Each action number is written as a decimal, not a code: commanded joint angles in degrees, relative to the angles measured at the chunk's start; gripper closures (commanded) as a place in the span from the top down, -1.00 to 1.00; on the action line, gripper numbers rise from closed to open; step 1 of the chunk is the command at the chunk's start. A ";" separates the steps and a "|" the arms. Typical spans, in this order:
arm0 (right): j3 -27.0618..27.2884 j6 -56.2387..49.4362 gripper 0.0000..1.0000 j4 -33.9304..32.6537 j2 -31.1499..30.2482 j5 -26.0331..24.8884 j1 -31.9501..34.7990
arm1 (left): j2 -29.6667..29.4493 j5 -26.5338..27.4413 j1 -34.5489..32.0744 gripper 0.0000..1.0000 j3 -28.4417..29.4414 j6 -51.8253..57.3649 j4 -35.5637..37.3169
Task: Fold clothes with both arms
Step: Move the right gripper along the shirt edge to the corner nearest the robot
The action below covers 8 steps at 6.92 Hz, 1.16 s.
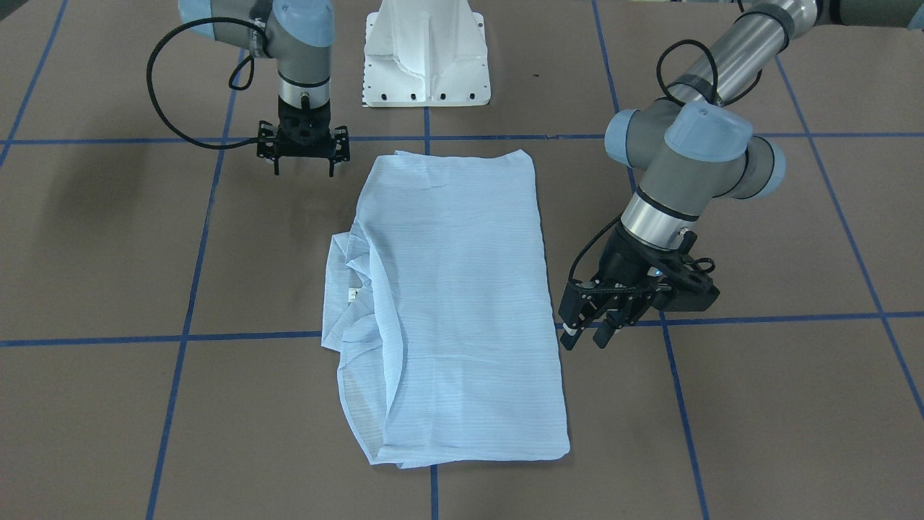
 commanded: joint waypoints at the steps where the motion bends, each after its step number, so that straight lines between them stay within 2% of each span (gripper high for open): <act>1: -2.92 0.37 1.00 0.31 5.04 0.11 4.02 | -0.03 0.00 0.08 0.28 -0.05 0.00 0.04; 2: -7.40 0.53 1.00 0.49 8.92 0.20 5.62 | 0.06 0.00 -0.01 0.28 -0.05 0.00 0.04; 3: -8.49 2.28 1.00 0.49 11.22 0.29 5.72 | 0.06 0.00 -0.01 0.28 -0.14 -0.09 0.04; 4: -8.41 14.13 1.00 1.62 11.42 0.38 5.20 | 0.15 0.00 -0.01 0.28 -0.49 0.00 0.56; 5: -8.76 29.12 1.00 9.29 10.55 0.20 2.58 | 0.15 0.00 -0.01 0.28 -1.27 0.00 1.26; 6: -8.94 45.11 1.00 11.97 10.11 0.03 -0.14 | 0.58 0.00 -0.10 0.28 -1.54 0.00 1.35; 8: -8.41 63.21 0.98 11.21 10.90 0.03 -0.96 | 2.16 0.09 -0.01 0.28 -2.51 0.35 1.27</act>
